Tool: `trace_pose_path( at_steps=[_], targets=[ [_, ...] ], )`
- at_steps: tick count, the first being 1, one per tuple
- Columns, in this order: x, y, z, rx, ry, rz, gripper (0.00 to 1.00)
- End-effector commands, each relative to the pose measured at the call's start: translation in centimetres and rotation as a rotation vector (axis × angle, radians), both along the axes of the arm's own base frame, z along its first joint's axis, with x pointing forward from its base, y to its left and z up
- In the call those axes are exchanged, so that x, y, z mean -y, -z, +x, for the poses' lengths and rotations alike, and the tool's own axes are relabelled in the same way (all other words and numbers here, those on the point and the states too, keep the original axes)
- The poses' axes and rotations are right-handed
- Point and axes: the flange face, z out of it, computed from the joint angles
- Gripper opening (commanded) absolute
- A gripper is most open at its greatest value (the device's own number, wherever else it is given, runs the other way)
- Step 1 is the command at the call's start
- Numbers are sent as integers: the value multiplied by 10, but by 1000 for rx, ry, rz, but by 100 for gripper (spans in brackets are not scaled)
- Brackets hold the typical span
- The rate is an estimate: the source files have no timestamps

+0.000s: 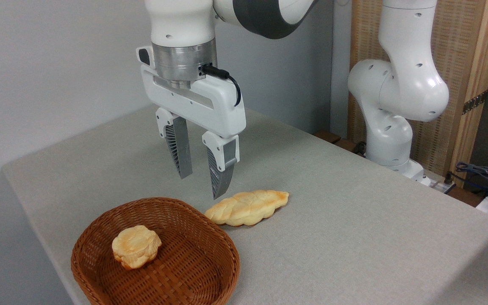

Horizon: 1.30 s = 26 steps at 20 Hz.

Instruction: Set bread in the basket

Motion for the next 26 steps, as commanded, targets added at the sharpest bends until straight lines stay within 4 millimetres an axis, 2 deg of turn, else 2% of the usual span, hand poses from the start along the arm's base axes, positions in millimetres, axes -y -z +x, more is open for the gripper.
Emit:
trace_pose_path(
  at_steps=[1, 3, 7, 17, 22, 26],
  targets=[
    [-2, -19, 1, 43, 127, 7, 100],
    [-4, -25, 2, 57, 147, 14, 100],
    [3, -21, -1, 24, 173, 9, 100],
    [-1, -19, -3, 6, 165, 7, 100],
    [1, -9, -14, -77, 169, -2, 100],
    [-1, 13, -23, -146, 166, -7, 100]
  ],
)
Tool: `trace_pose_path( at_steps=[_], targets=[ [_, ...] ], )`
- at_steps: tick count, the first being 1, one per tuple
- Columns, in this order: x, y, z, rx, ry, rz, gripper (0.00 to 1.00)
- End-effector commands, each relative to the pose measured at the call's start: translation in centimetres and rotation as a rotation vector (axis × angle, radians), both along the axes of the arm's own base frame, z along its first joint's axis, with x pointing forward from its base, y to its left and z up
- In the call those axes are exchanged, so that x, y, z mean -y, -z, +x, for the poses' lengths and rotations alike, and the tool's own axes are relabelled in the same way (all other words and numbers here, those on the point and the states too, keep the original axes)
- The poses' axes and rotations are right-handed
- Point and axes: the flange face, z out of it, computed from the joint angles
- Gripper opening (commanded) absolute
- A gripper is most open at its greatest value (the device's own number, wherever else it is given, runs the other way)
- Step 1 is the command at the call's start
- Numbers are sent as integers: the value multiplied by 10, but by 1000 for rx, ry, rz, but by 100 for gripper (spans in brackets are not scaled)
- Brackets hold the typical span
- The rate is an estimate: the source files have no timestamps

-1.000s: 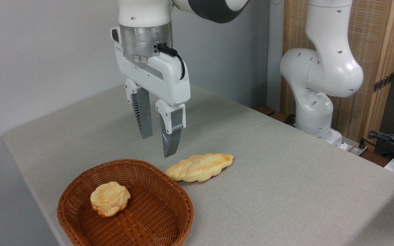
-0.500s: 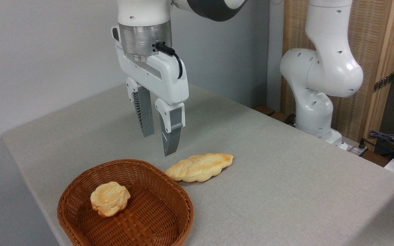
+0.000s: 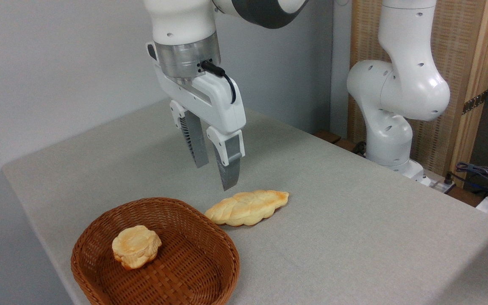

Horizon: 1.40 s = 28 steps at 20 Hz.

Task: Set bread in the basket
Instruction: 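Lower the gripper down onto the middle of the elongated bread roll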

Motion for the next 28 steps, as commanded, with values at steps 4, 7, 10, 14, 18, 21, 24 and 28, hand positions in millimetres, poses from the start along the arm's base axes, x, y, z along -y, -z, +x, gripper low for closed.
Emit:
trace_pose_path(
  at_steps=[4, 7, 10, 14, 18, 21, 24, 28],
  targets=[
    [-5, 34, -24, -90, 14, 0, 100],
    [-6, 58, -39, -102, 26, 2, 100],
    [-1, 84, -44, -102, 60, 1, 100],
    [4, 102, -47, -103, 181, -9, 100],
    [20, 113, -47, -120, 235, -11, 100],
    [30, 120, -44, -126, 260, -10, 100],
    [32, 130, -41, -140, 263, -9, 100],
    [32, 140, -37, -143, 265, -7, 100]
  ],
)
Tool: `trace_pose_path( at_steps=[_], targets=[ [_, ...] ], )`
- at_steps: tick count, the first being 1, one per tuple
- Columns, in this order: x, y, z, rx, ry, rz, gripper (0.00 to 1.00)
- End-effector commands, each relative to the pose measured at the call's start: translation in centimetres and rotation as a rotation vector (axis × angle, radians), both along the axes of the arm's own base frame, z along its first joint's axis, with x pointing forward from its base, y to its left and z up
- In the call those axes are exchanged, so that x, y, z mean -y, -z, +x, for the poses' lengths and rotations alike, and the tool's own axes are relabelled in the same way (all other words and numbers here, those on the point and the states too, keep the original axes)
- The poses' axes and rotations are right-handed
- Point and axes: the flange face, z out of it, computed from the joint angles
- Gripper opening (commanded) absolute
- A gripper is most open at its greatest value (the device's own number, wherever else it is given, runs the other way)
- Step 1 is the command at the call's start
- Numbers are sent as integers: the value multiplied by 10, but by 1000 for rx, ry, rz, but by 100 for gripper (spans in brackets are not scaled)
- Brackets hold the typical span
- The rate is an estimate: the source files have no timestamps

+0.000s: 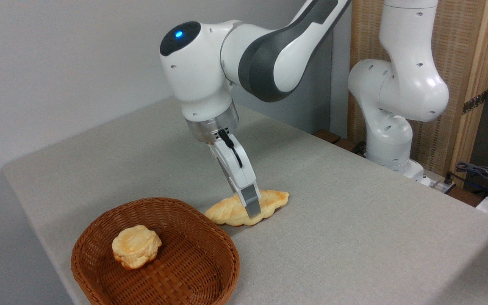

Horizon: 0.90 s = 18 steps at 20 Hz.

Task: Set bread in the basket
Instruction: 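Close the gripper fingers around the elongated bread roll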

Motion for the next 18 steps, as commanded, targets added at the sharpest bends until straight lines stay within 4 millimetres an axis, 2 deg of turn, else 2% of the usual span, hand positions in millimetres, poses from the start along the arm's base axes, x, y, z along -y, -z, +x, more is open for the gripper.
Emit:
trace_pose_path(
  at_steps=[1, 7, 8, 11, 12, 18],
  targets=[
    [-1, 8, 4, 8, 27, 4, 100],
    [4, 15, 5, -1, 42, 4, 100],
    [4, 15, 5, 0, 42, 4, 95],
    [3, 14, 6, 2, 39, 4, 45],
    [3, 14, 6, 2, 39, 4, 38],
    [3, 13, 7, 3, 39, 4, 40]
  ],
)
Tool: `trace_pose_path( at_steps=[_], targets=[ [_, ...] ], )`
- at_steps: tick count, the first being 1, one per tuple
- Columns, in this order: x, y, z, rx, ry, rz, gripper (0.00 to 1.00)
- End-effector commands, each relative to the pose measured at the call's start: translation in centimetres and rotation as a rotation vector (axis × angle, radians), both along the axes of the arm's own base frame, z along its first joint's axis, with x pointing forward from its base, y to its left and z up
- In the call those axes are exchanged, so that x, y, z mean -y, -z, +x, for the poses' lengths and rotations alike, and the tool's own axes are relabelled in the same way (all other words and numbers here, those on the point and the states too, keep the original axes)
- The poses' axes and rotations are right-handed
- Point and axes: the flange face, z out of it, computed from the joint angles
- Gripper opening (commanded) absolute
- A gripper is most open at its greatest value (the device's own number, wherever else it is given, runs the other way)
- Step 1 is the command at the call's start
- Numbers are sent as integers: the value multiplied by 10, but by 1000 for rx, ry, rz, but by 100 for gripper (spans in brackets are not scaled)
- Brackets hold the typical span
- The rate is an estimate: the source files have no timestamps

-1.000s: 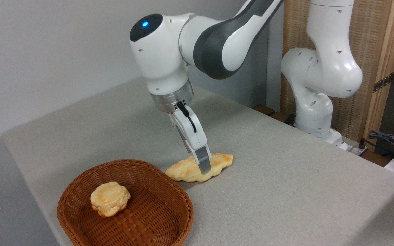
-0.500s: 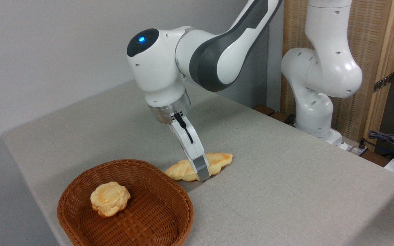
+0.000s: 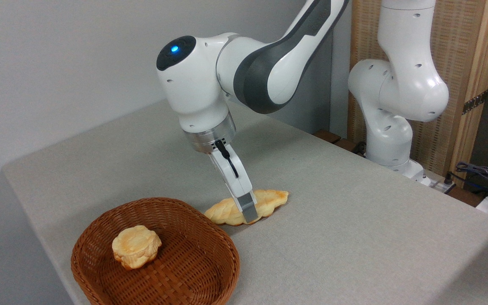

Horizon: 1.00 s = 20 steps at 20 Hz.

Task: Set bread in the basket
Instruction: 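Close the gripper fingers around the elongated bread roll, then lift the held bread roll and carry it over the wicker basket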

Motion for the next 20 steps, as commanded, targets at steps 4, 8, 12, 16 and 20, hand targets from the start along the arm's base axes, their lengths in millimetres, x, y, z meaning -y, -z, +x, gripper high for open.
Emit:
trace_pose_path(
  at_steps=[4, 8, 12, 16, 20],
  targets=[
    [0, -9, 1, 22, 21, 1, 41],
    [-1, -14, 0, 24, 19, 1, 42],
    [-1, -40, -1, 2, 23, -2, 42],
    [2, -78, -3, 39, 14, -18, 42],
    [-1, -122, 8, 148, -22, -51, 42]
  ],
)
